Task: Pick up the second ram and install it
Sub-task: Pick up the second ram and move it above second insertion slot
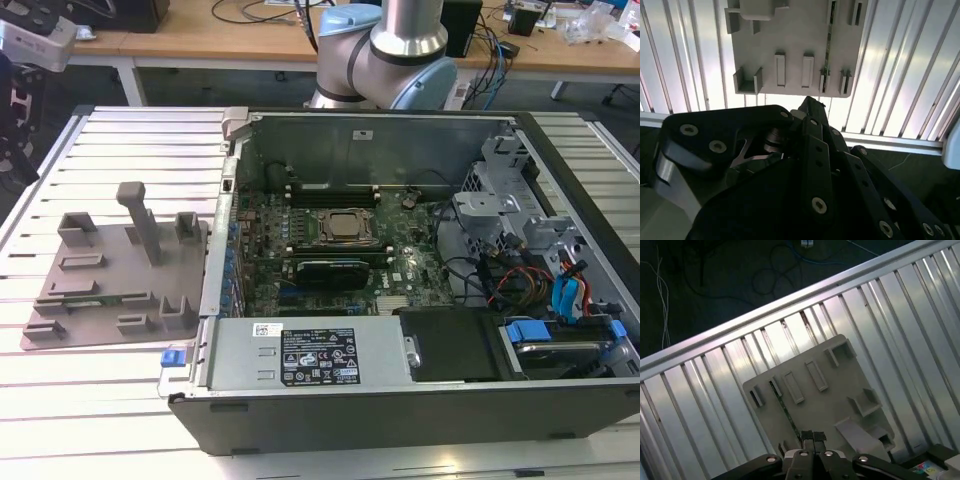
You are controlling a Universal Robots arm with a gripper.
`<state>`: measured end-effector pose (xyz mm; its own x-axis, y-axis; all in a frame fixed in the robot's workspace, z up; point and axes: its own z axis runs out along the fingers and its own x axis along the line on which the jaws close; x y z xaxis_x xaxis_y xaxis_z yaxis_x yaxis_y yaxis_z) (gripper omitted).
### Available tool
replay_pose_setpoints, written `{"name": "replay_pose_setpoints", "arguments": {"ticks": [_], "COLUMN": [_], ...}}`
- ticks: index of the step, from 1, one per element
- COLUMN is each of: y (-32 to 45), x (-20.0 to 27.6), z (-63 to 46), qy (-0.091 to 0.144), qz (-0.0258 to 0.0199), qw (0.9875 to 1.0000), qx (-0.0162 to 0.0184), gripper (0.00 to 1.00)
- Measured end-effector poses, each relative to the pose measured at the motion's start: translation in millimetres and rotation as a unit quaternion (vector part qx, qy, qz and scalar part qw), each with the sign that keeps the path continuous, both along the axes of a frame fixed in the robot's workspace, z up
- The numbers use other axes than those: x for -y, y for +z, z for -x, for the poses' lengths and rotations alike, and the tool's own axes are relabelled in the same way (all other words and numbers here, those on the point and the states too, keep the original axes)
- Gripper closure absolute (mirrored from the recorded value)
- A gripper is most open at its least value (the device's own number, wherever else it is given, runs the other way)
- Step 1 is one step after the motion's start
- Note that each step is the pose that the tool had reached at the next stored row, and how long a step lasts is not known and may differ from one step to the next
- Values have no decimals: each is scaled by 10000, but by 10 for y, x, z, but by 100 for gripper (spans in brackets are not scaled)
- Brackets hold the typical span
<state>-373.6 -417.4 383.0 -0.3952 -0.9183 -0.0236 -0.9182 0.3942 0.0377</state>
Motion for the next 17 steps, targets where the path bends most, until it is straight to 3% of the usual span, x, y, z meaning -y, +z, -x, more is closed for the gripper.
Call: {"name": "replay_pose_setpoints", "arguments": {"ticks": [6,11,13,17], "y": [0,0,0,0], "x": [0,0,0,0], "z": [0,0,0,0], "qy": [407,900,1136,1200], "qz": [0,0,0,0], "qw": [9992,9959,9935,9928], "qx": [0,0,0,0], "gripper": [90,90,90,90]}}
